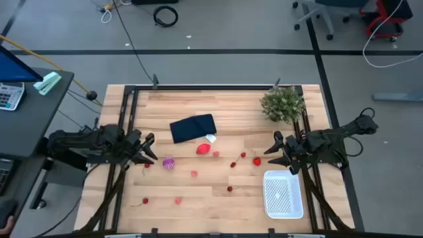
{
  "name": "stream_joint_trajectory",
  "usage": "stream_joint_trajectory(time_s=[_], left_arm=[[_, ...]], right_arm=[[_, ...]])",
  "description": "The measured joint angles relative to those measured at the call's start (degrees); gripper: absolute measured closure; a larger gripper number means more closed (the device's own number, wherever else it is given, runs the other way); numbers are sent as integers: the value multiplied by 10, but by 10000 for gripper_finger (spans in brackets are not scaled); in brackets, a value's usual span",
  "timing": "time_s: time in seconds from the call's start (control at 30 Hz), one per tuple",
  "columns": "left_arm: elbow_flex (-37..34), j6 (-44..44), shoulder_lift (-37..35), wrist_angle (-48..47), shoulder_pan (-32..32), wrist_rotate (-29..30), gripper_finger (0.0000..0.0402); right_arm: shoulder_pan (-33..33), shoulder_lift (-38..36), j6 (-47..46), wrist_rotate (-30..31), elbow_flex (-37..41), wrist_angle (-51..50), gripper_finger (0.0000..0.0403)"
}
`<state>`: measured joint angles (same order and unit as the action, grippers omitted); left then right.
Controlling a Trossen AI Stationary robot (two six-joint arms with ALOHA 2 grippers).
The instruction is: Pick and placing Produce into tupperware
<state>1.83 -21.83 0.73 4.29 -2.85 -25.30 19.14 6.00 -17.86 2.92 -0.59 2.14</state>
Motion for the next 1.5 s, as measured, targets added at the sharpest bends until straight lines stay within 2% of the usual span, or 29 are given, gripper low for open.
stream_joint_trajectory(time_s=[1.5], left_arm=[[0,30,0,1,0,0,294]], right_arm=[[0,0,0,0,0,0,199]])
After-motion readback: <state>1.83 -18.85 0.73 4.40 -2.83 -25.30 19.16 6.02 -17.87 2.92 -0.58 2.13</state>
